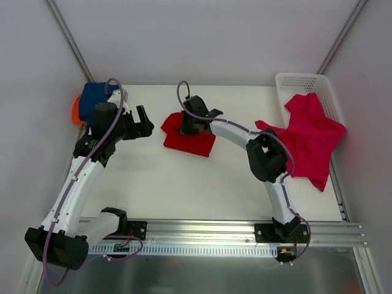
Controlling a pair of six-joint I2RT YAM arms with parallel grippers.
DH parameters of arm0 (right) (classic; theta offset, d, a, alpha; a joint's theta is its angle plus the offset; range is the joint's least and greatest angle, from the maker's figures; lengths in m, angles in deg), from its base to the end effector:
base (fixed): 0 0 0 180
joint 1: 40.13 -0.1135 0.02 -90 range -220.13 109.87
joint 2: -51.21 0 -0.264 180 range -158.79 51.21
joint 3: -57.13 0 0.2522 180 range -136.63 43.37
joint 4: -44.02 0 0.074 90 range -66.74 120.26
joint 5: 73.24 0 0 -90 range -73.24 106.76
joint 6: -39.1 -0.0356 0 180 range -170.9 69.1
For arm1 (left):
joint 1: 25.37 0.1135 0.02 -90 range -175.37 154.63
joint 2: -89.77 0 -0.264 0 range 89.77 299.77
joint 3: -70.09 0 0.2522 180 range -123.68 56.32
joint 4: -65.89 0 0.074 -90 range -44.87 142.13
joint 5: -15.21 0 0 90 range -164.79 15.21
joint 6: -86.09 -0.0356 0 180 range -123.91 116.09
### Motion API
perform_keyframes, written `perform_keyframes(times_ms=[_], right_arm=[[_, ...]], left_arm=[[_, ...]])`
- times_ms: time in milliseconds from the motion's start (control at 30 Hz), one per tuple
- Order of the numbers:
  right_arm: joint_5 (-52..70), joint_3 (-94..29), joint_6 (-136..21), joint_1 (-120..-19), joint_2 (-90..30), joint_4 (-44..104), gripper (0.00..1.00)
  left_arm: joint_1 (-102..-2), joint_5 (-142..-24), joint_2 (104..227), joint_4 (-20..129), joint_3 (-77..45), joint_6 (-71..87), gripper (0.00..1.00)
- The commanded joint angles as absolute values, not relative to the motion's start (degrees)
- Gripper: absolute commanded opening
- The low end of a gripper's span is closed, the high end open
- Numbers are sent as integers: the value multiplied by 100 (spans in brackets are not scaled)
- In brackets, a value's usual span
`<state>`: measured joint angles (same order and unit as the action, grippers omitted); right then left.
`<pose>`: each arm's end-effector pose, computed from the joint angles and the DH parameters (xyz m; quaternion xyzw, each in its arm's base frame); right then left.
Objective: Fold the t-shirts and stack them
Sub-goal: Smooth out wrinkles on the folded tshirt
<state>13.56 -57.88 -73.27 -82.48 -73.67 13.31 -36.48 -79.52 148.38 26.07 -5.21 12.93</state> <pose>0.3701 0.3401 0.2156 -0.1690 0.8923 0.2451 0.3394 0.2200 -0.0462 0.3683 -0.0190 0.8339 -0.1664 0.5259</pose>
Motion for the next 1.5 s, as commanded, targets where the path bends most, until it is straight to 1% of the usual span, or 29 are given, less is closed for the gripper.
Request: perform_keyframes(times_ms=[0,267,567,667,700,767,800,833,867,900,933,967,1000,1033,1067,1100,1133,1167,1200,1233,1267,1300,1333,1367,1467], right_arm=[[1237,-6183,-7226,-8197,-7535,1198,1],[1193,-6508,-7226,-8065,-7852,1189,1],[1606,-7184,-6988,-7582,-8185,1137,0],[1632,-7650,-7033,-7362,-8422,1206,7],[1641,-7799,-6998,-7292,-8484,1216,16],[1850,-8256,-6867,-7256,-8642,1321,39],[2087,-8388,-6587,-7239,-8651,1373,59],[2255,-8572,-6437,-7239,-8660,1443,67],[2396,-8626,-6296,-7221,-8652,1444,73],[2571,-8627,-6199,-7204,-8521,1435,77],[2599,-8548,-6119,-7177,-8372,1435,78],[2625,-8139,-6127,-7134,-8170,1444,79],[2704,-7821,-6171,-7125,-7655,1566,80],[2739,-7000,-6206,-7124,-7328,1698,81],[2731,-6522,-6224,-7124,-6985,1882,81],[2757,-6030,-6268,-7133,-6251,2266,81],[2757,-5538,-6346,-7142,-5869,2462,82],[2784,-4672,-6391,-7151,-5509,2681,82],[2819,-4289,-6426,-7160,-5148,2762,82],[2871,-3919,-6470,-7168,-4457,2823,82],[2854,-3281,-6514,-7195,-4111,2876,82],[2872,-2987,-6523,-7212,-3455,2912,83],[2906,-2714,-6540,-7230,-3118,2903,82],[2933,-2216,-6584,-7273,-2801,2894,83],[3029,-1571,-6646,-7361,-1562,2737,83]], left_arm=[[-3583,-7804,14663,2656,-511,1183,99],[-3504,-7883,14733,2656,-520,1226,99],[-3407,-7971,14742,2656,-520,1279,99],[-3319,-8076,14768,2656,-502,1341,99],[-3293,-8103,14777,2664,-502,1349,99],[-3214,-8182,14812,2656,-502,1385,99],[-3196,-8208,14865,2656,-511,1385,99],[-3170,-8235,14883,2664,-511,1411,99],[-3152,-8270,14909,2647,-511,1420,99],[-3135,-8287,14961,2656,-511,1420,99],[-3134,-8305,14988,2656,-511,1429,99],[-3134,-8331,15006,2656,-502,1429,99],[-3134,-8401,15067,2656,-502,1455,99],[-3134,-8437,15111,2664,-511,1472,99],[-3126,-8480,15216,2673,-511,1490,99],[-3126,-8577,15286,2673,-511,1542,99],[-3126,-8638,15374,2682,-511,1595,99],[-3126,-8717,15575,2691,-520,1648,99],[-3126,-8805,15682,2700,-537,1718,99],[-3126,-9024,15804,2700,-546,1928,99],[-3126,-9139,16023,2778,-538,2104,99],[-3126,-9262,16104,2866,-451,2532,99],[-3152,-9428,16148,3006,-337,2771,99],[-3187,-9439,16140,3529,39,3182,99],[-3284,-9141,16104,4385,647,3625,99]])
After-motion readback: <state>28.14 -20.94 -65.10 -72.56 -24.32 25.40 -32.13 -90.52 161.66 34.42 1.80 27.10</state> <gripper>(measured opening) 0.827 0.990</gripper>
